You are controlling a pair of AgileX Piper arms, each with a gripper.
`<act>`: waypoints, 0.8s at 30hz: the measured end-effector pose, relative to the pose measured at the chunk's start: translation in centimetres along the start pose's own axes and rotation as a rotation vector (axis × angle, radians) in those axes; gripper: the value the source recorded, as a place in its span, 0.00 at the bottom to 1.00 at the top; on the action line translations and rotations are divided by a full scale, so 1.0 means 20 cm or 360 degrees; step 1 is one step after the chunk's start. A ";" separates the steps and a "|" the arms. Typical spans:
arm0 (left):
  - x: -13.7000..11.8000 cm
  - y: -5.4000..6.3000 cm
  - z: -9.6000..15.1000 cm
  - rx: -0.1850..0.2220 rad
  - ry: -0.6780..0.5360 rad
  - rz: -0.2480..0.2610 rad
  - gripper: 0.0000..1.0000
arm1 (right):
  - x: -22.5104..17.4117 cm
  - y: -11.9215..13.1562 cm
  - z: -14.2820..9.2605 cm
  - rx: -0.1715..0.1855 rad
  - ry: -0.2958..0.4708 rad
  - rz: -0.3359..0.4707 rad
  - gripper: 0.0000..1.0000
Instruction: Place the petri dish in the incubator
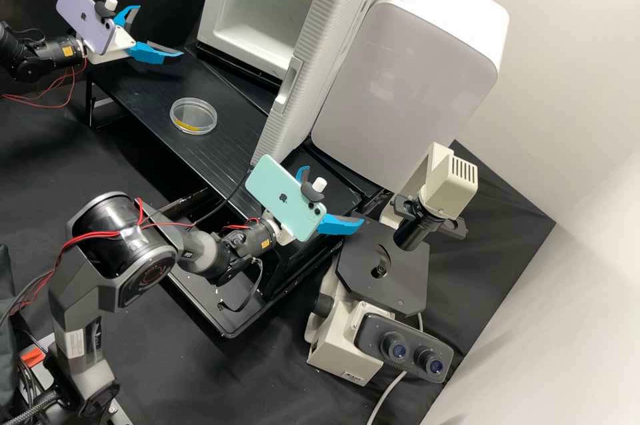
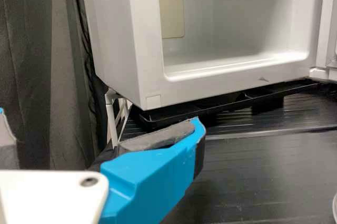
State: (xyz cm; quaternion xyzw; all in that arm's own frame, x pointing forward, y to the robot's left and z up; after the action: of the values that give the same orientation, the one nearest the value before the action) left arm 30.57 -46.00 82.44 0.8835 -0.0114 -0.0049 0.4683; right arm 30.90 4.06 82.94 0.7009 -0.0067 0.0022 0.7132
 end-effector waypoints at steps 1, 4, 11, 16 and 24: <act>0.00 0.00 0.00 0.0000 0.0000 0.0000 1.00 | 0.00 0.00 0.00 0.0000 0.0000 0.0000 1.00; 0.00 0.00 0.00 0.0000 0.0000 0.0000 1.00 | 0.00 0.00 0.00 0.0000 0.0000 0.0000 1.00; 0.00 0.00 0.00 0.0002 -0.0002 0.0000 1.00 | 0.00 0.00 0.00 0.0000 0.0000 0.0000 1.00; -0.01 0.00 0.02 -0.0027 -0.0031 -0.0004 1.00 | 0.00 0.00 0.00 0.0000 0.0000 0.0000 1.00; -0.17 0.03 0.17 -0.0089 -0.0258 0.0001 1.00 | 0.00 0.00 0.00 0.0000 0.0000 0.0000 1.00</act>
State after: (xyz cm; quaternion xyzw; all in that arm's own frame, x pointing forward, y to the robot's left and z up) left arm 27.12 -49.03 81.13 0.8668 -0.0493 -0.0766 0.4903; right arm 30.90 4.06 82.94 0.7009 -0.0067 0.0022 0.7132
